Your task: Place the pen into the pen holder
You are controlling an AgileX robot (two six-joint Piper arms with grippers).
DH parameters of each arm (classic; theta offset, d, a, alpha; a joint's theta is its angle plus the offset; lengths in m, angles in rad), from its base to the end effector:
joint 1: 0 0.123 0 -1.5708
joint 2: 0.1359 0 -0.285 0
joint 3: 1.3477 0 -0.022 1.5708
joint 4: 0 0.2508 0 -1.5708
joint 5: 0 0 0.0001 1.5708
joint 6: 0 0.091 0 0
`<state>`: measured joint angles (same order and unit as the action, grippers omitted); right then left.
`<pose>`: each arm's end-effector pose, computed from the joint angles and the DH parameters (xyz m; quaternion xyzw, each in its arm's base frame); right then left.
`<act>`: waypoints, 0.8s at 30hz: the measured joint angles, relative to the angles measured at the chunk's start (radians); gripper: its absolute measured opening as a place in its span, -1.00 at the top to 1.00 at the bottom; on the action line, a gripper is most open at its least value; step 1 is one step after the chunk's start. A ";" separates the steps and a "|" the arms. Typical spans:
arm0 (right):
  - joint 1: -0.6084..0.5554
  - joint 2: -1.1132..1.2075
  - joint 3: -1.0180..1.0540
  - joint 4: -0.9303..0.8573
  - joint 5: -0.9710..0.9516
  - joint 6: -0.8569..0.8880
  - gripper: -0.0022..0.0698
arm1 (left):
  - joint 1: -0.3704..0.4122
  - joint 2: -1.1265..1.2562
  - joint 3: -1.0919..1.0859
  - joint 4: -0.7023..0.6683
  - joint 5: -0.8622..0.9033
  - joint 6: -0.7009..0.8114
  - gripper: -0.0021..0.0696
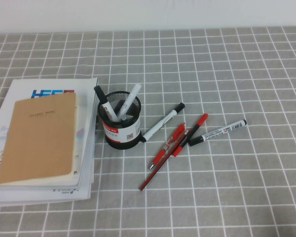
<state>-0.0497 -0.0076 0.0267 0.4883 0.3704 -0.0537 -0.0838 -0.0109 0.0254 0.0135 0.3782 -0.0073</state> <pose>0.0534 0.0129 0.1751 0.1281 0.7819 0.1740 0.5848 0.0524 -0.0039 0.1712 0.0344 0.8057 -0.0212 0.5909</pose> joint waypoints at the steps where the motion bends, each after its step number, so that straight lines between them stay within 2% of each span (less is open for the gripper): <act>1: 0.000 0.000 0.000 0.062 -0.003 0.000 0.97 | 0.000 0.000 0.000 0.000 0.000 0.000 0.96; 7: 0.000 0.000 0.000 0.502 -0.033 0.000 0.97 | 0.000 0.000 0.000 0.000 0.000 0.000 0.96; 11: 0.000 0.000 0.000 0.699 -0.047 0.000 0.97 | 0.000 0.000 0.000 0.000 0.000 0.000 0.96; 19: 0.000 0.000 0.000 0.741 -0.042 -0.003 0.97 | 0.000 0.000 0.000 0.000 0.000 0.000 0.96; 24: 0.000 0.000 -0.008 0.747 -0.010 -0.123 0.97 | 0.000 0.000 0.000 0.000 0.000 0.000 0.96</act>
<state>-0.0497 -0.0076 0.0191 1.2351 0.3604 -0.1765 -0.0838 -0.0109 0.0254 0.0135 0.3782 -0.0073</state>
